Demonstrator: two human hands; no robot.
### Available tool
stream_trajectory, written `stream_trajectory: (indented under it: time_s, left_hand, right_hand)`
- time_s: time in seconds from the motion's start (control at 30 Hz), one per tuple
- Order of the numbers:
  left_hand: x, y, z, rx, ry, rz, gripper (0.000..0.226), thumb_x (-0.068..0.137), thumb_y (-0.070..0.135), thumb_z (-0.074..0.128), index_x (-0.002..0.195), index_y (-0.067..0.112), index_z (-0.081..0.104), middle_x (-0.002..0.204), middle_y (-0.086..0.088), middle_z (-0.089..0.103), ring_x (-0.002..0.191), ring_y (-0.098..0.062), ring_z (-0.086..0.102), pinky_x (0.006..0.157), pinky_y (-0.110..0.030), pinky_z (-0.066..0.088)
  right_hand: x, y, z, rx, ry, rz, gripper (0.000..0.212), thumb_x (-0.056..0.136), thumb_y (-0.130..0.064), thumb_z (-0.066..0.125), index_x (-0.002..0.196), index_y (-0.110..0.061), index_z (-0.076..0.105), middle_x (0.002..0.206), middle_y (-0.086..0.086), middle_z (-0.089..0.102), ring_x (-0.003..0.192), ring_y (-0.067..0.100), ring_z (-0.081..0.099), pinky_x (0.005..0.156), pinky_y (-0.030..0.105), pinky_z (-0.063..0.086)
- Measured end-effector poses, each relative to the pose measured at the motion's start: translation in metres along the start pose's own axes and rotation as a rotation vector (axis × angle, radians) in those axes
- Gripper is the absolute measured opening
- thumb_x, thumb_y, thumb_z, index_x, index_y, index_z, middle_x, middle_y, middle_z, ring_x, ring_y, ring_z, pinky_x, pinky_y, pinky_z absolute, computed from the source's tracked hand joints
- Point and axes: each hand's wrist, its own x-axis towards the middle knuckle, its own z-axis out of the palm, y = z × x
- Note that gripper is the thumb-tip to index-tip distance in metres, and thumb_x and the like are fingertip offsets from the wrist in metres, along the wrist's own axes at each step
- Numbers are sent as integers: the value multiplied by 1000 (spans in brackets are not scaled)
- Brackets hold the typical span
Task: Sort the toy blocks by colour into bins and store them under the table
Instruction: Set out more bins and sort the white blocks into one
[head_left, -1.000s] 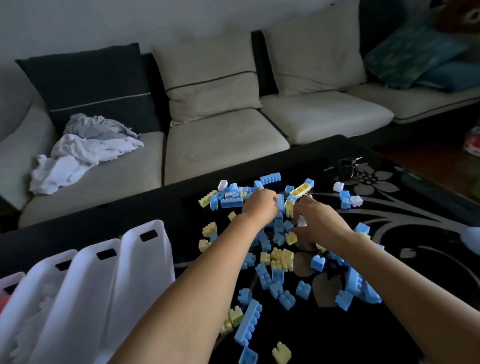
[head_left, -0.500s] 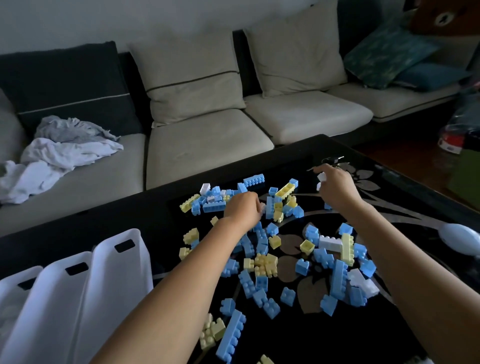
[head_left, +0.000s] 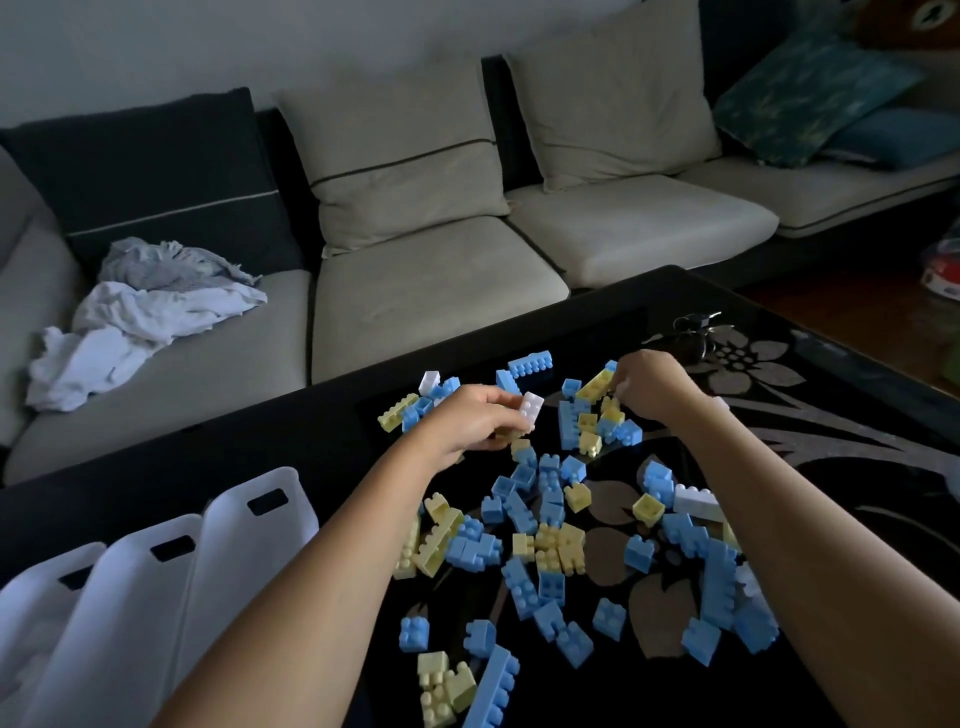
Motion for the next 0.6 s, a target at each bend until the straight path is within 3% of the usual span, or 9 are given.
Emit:
stream_trajectory:
  time_s: [0.07, 0.13, 0.2, 0.27, 0.47, 0.6]
  left_hand:
    - [-1, 1, 0, -37, -9, -5, 12, 86, 13, 67, 96, 19, 64, 100, -3, 67, 95, -14, 64, 81, -26, 53]
    - [-1, 3, -1, -134, -40, -23, 9, 88, 13, 64, 96, 18, 63, 95, -2, 67, 90, -15, 64, 83, -29, 53]
    - [0, 6, -3, -248, -86, -53, 12, 89, 10, 61, 100, 14, 62, 95, -5, 69, 90, -17, 65, 85, -31, 51]
    - [-1, 8, -5, -297, -138, -83, 14, 91, 9, 58, 105, 11, 61, 95, -7, 70, 88, -19, 68, 82, -31, 52]
    - [-8, 18, -19, -334, -197, -92, 25, 91, 4, 55, 116, 0, 56, 102, -15, 68, 92, -24, 68, 84, -35, 56]
    - [-7, 27, -36, -657, -16, -55, 25, 87, -12, 40, 106, -2, 50, 95, -19, 62, 86, -26, 65, 70, -31, 60]
  right_hand:
    - [-6, -4, -7, 318, 86, 16, 17, 91, -7, 52, 101, -7, 65, 98, 7, 62, 86, 22, 60, 67, 28, 49]
    - [-11, -9, -18, 760, 63, 48, 16, 91, -8, 55, 104, -8, 65, 99, 8, 62, 86, 18, 60, 72, 26, 52]
    - [-14, -15, -26, 1341, -149, 127, 15, 93, -6, 52, 103, -6, 63, 108, 13, 59, 96, 18, 60, 79, 27, 54]
    - [-18, -18, -25, 1685, -315, 186, 18, 96, -6, 46, 104, -5, 62, 113, 17, 56, 98, 20, 59, 70, 23, 56]
    - [-14, -15, -19, 1822, -455, 255, 24, 99, -10, 38, 107, -6, 61, 114, 18, 56, 92, 20, 60, 58, 23, 56]
    - [-13, -12, -17, 1720, -414, 284, 26, 97, -10, 37, 101, -8, 63, 106, 14, 58, 79, 16, 56, 54, 20, 53]
